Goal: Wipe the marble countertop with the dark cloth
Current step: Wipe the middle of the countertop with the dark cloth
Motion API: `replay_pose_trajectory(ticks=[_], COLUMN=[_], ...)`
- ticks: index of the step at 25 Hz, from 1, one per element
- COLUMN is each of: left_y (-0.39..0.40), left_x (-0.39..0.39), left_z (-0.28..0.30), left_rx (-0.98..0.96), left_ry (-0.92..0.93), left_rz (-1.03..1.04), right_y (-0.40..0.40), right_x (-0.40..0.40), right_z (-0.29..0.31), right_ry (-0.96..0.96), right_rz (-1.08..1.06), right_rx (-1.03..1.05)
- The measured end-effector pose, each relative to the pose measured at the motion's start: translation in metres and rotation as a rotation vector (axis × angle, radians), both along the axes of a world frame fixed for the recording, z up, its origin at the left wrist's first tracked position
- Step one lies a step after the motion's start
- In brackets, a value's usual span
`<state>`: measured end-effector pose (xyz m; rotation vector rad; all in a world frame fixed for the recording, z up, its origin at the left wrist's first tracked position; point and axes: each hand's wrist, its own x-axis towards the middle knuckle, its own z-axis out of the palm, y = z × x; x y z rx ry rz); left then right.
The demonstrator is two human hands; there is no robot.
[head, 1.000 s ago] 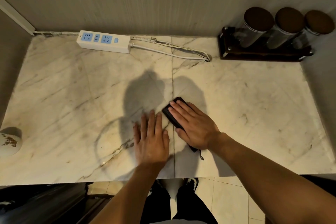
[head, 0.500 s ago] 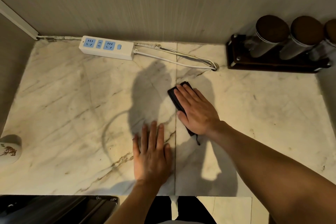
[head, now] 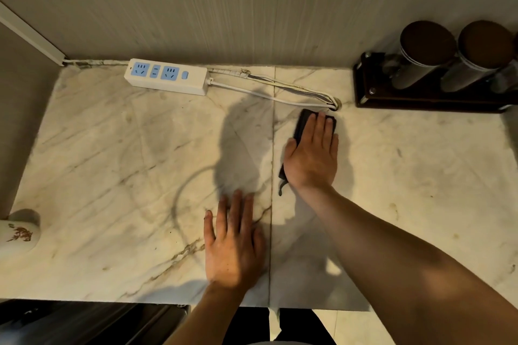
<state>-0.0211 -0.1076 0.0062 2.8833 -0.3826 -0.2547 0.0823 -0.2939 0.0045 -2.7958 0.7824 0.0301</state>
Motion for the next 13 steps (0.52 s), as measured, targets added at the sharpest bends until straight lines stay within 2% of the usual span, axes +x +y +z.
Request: replay_pose_trajectory(ticks=[4, 13], left_y=[0.0, -0.001], left_x=[0.0, -0.001], left_z=[0.001, 0.0], left_rx=[0.004, 0.028], left_ry=[0.015, -0.012], left_rz=[0.004, -0.017], right_y=[0.007, 0.016], right_x=[-0.011, -0.056], right_z=[-0.001, 0.003], right_ry=[-0.016, -0.027], right_rz=[-0.171, -0.21], right_rx=[0.038, 0.021])
